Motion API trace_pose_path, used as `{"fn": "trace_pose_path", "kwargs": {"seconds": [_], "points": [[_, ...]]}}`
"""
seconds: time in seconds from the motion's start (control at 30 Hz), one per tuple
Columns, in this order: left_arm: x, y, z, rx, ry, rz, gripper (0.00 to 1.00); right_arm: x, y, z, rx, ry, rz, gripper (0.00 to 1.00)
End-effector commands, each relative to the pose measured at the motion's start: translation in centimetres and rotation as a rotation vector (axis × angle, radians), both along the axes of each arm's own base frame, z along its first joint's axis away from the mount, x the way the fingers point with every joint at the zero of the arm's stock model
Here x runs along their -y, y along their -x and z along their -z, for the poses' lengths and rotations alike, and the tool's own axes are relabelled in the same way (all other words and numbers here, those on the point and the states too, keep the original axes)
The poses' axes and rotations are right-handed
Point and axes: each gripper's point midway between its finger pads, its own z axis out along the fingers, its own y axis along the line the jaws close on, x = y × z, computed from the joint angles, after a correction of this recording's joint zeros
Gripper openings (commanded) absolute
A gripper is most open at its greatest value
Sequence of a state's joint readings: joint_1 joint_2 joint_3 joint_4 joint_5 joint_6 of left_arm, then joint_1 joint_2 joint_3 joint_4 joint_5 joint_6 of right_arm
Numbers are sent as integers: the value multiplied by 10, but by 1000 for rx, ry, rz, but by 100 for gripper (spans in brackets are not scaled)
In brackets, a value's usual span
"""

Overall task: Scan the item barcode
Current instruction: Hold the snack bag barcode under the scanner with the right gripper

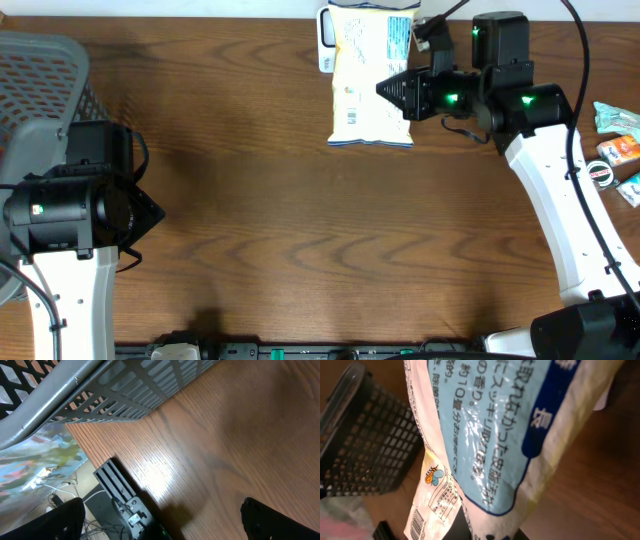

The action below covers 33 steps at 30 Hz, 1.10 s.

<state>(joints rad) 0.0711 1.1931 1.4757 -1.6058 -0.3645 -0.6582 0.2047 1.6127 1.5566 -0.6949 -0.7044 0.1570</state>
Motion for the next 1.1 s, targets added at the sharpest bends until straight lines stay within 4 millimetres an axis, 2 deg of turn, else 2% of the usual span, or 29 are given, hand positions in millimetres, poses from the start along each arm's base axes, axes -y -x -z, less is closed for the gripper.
{"fn": "trace_pose_path", "kwargs": {"seconds": [0.0,0.5,1.07], "points": [[-1,2,-1,4,-1,-16,98,-7,7,-17,19,-54,-47,1],[-1,2,-1,4,-1,-16,98,-12,2,-29,126,-59,-96,1],[-1,2,-1,4,-1,-16,97,-16,5,-28,130,-55,-113,1]]}}
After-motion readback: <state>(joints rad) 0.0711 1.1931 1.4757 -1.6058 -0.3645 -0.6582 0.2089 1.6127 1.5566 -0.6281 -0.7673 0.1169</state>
